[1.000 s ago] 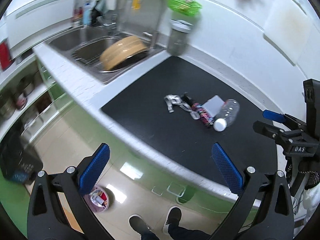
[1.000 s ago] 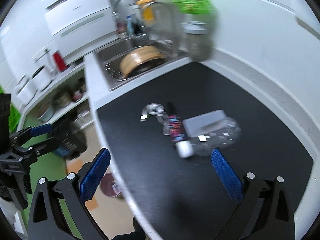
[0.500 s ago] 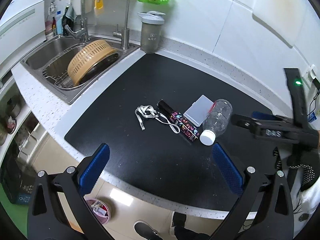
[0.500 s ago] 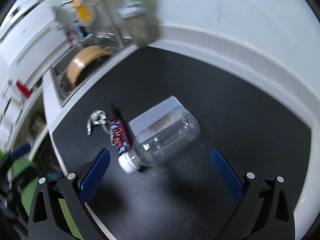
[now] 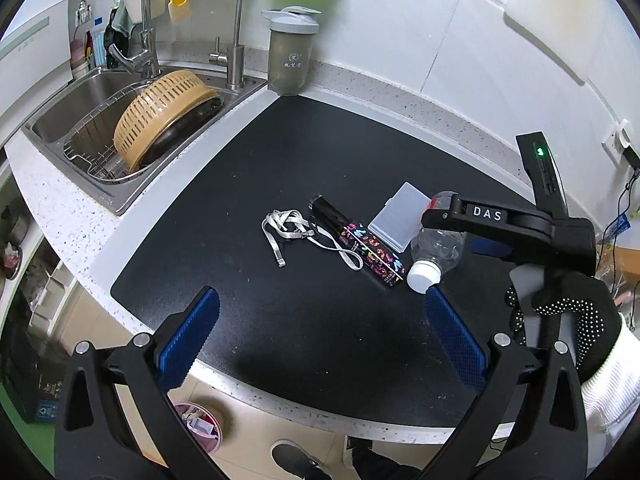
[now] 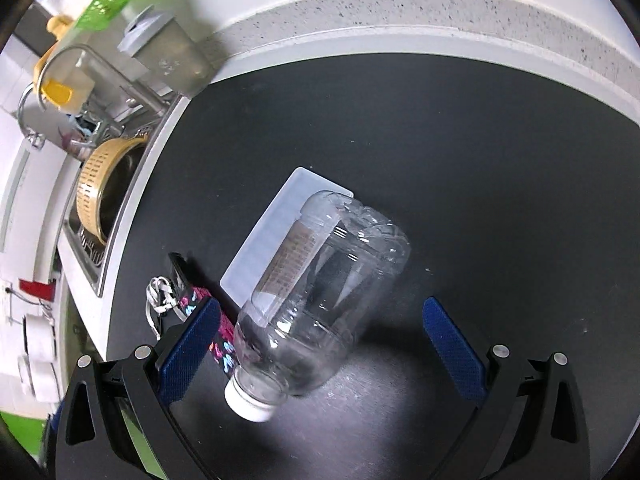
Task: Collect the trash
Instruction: 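Grasp the clear plastic bottle with the right tool while the left tool grasps the grey lanyard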
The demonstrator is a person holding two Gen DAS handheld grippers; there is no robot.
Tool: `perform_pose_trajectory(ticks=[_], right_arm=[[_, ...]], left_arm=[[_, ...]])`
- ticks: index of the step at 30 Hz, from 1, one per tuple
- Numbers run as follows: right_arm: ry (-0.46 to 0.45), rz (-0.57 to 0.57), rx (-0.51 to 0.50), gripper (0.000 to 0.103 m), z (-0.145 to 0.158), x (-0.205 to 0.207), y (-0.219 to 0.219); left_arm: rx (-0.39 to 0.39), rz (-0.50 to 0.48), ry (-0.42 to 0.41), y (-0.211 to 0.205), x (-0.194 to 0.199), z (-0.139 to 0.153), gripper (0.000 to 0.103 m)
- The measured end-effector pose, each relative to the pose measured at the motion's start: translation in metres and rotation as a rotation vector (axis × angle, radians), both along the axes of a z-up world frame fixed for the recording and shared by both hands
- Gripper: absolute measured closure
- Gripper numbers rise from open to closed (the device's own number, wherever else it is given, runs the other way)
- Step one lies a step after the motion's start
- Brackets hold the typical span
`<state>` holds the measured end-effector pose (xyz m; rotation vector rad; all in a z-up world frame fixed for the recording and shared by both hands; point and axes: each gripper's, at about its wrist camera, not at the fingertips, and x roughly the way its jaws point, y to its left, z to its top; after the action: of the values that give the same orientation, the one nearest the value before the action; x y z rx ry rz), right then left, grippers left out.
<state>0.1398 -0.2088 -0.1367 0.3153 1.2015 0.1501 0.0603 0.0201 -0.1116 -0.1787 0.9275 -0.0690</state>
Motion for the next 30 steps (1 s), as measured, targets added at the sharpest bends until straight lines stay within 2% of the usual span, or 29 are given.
perform_pose_trajectory(ticks=[1,3,6,13,21,26,30], right_arm=[[0.001,0.000,-0.004,0.008,-0.001,0.001,0.001],[0.011,0.006,-0.020,0.024,-0.003,0.002,0.005],[0.021,0.012,-0.020,0.029,-0.007,0.005,0.009],[0.006,0.035,-0.014,0.035,-0.005,0.003,0.011],[-0.038,0.102,-0.006,0.039,0.010,0.000,0.008],[-0.078,0.172,-0.012,0.039,0.028,-0.004,0.002],[-0.109,0.253,-0.031,0.039,0.041,-0.007,0.000]], left_arm=[[-0.003,0.001,0.002,0.001,0.000,-0.001,0.003],[-0.007,0.001,0.005,0.002,-0.001,-0.003,0.003],[-0.015,0.004,0.007,0.005,-0.001,-0.004,0.003],[-0.030,0.013,0.010,0.006,0.000,-0.006,0.003],[-0.050,0.034,0.014,0.003,0.004,-0.006,0.003],[-0.070,0.052,0.015,-0.003,0.014,-0.005,0.003],[-0.055,0.062,0.012,-0.006,0.028,-0.006,0.003]])
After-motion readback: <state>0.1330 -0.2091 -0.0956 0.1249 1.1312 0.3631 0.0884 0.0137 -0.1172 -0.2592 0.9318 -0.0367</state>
